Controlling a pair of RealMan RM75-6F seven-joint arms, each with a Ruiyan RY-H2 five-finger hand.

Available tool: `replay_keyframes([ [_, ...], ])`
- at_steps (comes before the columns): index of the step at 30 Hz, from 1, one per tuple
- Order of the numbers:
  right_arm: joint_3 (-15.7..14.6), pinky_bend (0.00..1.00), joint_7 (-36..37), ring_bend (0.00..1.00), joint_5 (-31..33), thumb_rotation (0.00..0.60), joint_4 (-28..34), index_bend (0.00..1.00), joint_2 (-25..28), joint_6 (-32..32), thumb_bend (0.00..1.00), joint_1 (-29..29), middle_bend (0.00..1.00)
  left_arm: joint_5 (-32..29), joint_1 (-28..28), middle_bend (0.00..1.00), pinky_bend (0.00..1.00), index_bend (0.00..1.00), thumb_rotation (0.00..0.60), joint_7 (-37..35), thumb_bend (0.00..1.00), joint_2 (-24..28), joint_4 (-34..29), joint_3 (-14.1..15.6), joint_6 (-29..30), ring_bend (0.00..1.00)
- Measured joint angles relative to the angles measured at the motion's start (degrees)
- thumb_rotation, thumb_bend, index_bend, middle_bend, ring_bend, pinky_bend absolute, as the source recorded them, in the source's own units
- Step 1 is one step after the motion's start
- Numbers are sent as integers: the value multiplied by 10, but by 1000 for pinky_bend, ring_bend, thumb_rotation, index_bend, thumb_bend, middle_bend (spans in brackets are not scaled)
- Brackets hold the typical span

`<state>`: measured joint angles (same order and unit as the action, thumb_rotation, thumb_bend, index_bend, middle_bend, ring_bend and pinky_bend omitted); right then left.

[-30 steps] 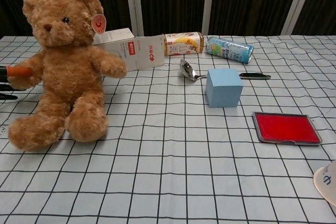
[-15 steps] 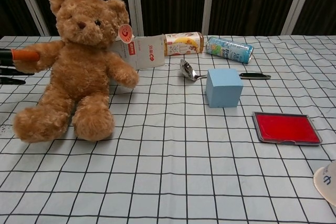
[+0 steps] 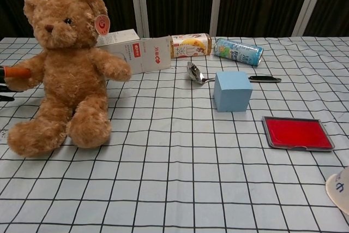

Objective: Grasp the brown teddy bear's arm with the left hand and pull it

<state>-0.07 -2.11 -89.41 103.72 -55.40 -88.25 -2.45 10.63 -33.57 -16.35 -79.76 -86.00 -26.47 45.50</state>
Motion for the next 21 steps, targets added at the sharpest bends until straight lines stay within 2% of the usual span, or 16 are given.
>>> replay_keyframes([
  [12, 0, 0, 4, 77, -2, 600, -1, 117, 1, -1, 218, 0, 61, 17, -1, 483, 40, 461, 600, 7, 527, 14, -60, -18, 32, 114],
  [21, -1, 0, 4, 77, -2, 600, 0, 117, 2, -2, 218, -1, 61, 3, 2, 483, 40, 461, 600, 15, 527, 11, -30, -3, 21, 114],
])
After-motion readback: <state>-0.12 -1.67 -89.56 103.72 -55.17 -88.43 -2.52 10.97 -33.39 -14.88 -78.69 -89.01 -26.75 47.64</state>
